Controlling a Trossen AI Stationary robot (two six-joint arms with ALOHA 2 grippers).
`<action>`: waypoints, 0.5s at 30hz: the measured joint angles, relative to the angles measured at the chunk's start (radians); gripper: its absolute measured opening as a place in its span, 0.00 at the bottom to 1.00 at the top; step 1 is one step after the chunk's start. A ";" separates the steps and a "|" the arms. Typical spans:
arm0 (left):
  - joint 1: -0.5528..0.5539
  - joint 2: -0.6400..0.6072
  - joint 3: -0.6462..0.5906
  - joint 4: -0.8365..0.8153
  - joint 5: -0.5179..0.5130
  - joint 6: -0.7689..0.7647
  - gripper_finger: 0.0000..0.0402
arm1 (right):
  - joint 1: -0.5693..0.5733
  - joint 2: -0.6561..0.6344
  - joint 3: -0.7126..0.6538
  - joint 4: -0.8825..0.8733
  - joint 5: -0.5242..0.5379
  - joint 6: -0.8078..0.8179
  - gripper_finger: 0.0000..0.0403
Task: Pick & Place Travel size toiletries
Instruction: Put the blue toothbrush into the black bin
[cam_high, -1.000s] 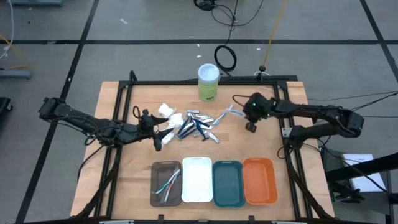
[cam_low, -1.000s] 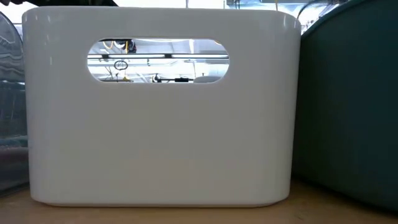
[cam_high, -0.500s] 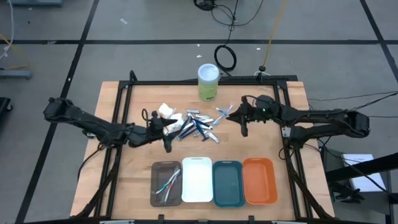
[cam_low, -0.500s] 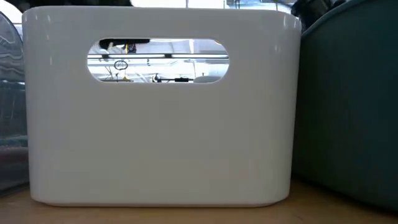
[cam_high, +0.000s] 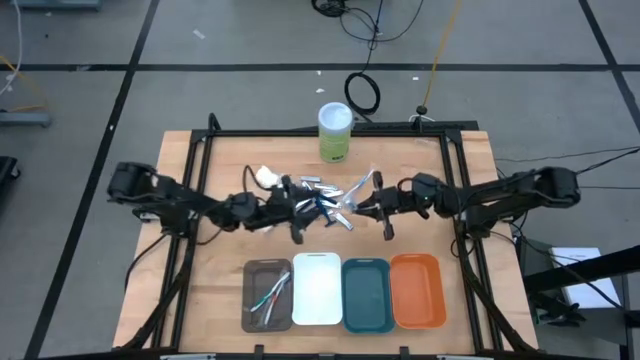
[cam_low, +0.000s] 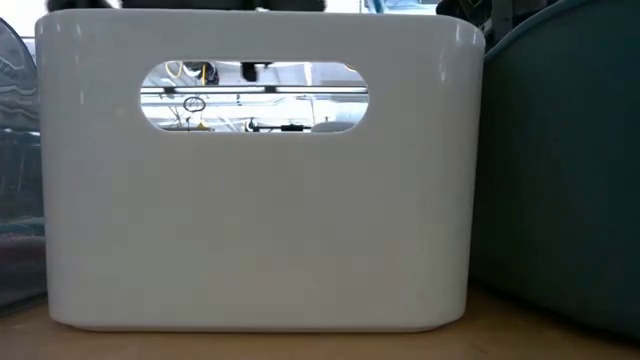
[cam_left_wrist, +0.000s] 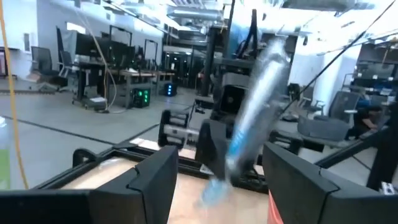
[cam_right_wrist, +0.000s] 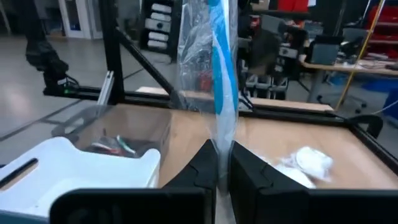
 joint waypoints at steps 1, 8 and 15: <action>0.004 0.026 0.027 -0.006 0.012 0.003 0.58 | 0.005 0.015 0.000 0.023 0.001 0.000 0.03; 0.016 0.165 0.208 -0.060 0.161 0.097 0.58 | 0.005 0.058 0.000 0.088 0.001 0.012 0.03; 0.022 0.214 0.297 -0.117 0.161 0.160 0.58 | 0.005 0.057 0.000 0.089 -0.004 0.012 0.03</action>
